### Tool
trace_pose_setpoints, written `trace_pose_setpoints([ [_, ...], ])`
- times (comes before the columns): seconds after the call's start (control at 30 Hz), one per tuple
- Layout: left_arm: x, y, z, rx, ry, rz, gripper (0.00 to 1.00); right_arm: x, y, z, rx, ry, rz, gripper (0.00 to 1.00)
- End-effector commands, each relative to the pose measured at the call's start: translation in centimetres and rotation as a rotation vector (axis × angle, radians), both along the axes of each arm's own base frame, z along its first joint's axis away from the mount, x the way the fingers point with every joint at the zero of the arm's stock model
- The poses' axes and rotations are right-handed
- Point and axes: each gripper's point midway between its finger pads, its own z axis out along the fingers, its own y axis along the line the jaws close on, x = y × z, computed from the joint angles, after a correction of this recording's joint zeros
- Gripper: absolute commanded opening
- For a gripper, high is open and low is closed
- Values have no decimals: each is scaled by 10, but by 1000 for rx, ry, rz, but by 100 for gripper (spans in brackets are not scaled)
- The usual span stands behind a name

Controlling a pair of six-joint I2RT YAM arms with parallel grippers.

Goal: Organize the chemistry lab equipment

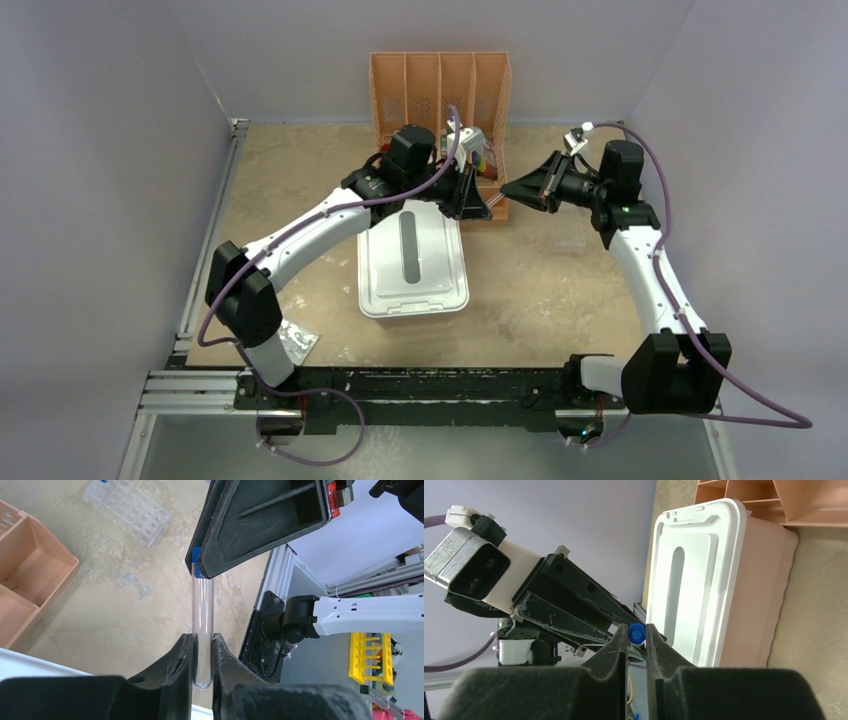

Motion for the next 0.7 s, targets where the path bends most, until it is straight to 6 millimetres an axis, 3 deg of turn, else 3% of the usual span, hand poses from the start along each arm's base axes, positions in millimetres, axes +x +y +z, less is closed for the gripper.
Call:
trace_pose_setpoints([
  [0.0,3,-1,31,-75,-69,-15,0,-4,2,19,16,-82,30,10],
  [0.03,7,-1,31,-74,-60,-2,5,-4,1,19,6,-79,21,9],
  [0.1,18,4,30,-69,-36,48,38,-1,-4,19,-38,-91,-27,8],
  [0.17,34,13,28,-56,-25,131,62,8,-15,19,-113,-120,-118,8],
  [0.2,43,20,27,-47,-25,182,67,13,-23,17,-174,-139,-167,8],
  [0.3,64,41,32,-52,-28,307,74,26,-55,6,-372,-175,-318,8],
  [0.5,95,95,45,-28,-49,560,75,48,-141,-19,-808,-270,-632,8],
  [0.63,108,146,53,-16,-46,745,75,52,-179,-39,-984,-305,-763,8],
  [0.67,111,159,54,-14,-43,794,75,53,-176,-48,-1018,-321,-760,8],
])
